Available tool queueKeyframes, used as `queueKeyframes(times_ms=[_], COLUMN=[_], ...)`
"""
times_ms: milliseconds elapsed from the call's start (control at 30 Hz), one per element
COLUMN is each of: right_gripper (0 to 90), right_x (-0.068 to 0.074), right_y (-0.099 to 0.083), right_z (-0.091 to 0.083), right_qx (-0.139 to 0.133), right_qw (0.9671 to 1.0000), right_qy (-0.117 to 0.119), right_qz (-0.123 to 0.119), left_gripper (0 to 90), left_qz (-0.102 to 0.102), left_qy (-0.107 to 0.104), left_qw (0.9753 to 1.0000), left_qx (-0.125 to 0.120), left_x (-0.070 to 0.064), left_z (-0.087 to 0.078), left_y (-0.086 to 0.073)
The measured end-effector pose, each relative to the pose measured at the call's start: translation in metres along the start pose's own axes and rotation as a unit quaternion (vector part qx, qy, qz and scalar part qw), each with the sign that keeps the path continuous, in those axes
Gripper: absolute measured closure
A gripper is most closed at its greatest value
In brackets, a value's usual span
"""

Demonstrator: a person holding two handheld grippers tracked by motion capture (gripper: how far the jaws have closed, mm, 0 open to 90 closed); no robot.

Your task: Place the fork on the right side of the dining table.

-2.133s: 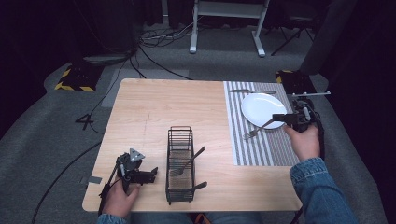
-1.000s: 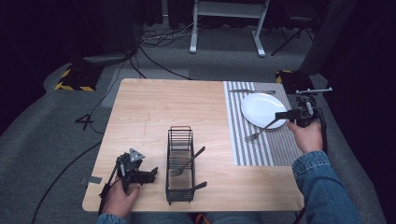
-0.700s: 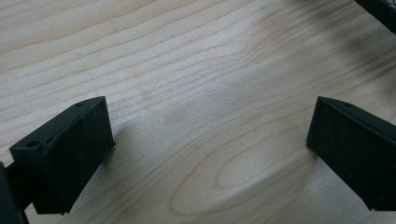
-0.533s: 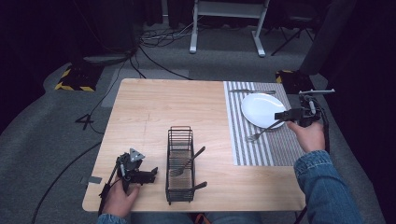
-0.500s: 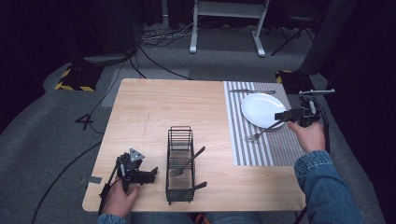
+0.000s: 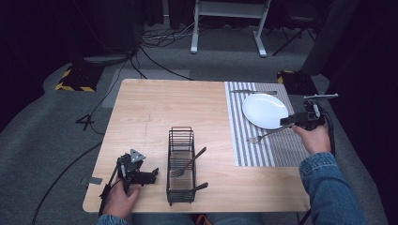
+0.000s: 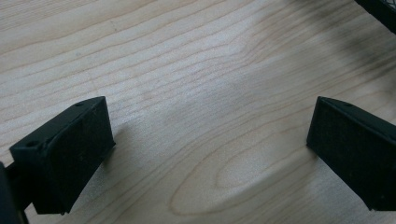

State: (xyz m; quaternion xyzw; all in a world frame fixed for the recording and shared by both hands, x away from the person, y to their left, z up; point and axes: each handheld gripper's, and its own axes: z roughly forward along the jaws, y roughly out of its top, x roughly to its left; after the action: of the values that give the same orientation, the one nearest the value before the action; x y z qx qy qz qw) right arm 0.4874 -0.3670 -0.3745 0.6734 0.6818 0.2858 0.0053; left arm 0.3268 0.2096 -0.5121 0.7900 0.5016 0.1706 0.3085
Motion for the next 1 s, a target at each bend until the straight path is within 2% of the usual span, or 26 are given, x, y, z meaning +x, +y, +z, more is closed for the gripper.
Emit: queueKeyframes(times_ms=[567,1000], right_gripper=[45.3,44.8], right_x=[-0.030,-0.046], right_y=[-0.008,-0.005], right_z=[0.015,0.030], right_qx=[0.001,0.015], right_qw=[0.9998,0.9994], right_qy=[-0.012,-0.022], right_qz=[0.018,0.022], left_gripper=[0.4,0.4], left_qz=[0.000,0.000], left_qy=[0.000,0.000], left_qw=[1.0000,1.0000], left_qx=[0.000,0.000], left_x=[0.000,0.000], left_z=[0.000,0.000], left_y=[0.000,0.000])
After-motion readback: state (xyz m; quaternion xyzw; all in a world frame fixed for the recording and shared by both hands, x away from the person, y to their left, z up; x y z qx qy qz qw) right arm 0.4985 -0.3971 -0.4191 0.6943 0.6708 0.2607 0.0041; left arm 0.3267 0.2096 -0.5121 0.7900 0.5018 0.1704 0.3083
